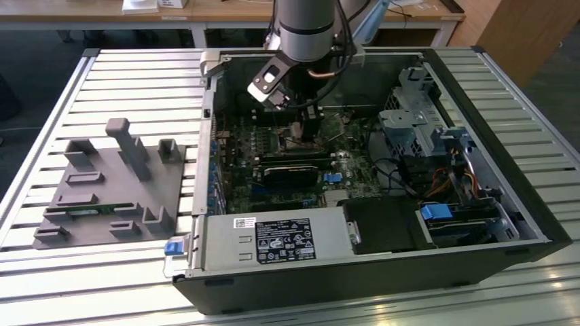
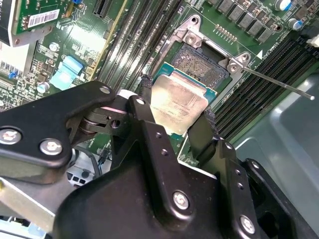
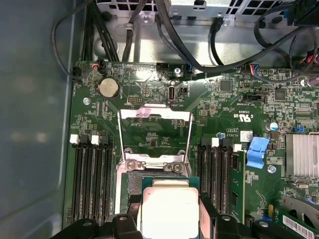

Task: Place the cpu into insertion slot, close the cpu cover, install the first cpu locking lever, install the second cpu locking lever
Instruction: 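Place the cpu into insertion slot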

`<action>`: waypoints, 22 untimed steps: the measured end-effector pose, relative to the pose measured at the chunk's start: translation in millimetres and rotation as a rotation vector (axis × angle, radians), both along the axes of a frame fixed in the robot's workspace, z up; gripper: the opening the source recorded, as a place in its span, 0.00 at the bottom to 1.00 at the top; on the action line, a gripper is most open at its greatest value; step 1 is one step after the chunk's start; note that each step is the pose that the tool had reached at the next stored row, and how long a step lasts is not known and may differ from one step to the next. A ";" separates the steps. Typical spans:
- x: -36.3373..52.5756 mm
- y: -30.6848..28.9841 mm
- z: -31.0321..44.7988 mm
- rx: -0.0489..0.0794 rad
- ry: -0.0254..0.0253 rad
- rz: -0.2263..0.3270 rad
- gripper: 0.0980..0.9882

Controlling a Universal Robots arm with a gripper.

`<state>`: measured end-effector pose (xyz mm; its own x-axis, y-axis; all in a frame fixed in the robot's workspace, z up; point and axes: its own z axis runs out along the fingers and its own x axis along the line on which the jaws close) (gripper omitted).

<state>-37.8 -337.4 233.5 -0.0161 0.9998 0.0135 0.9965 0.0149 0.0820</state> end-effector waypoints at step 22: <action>-0.2 1.1 -8.6 0.000 0.0000 0.002 0.50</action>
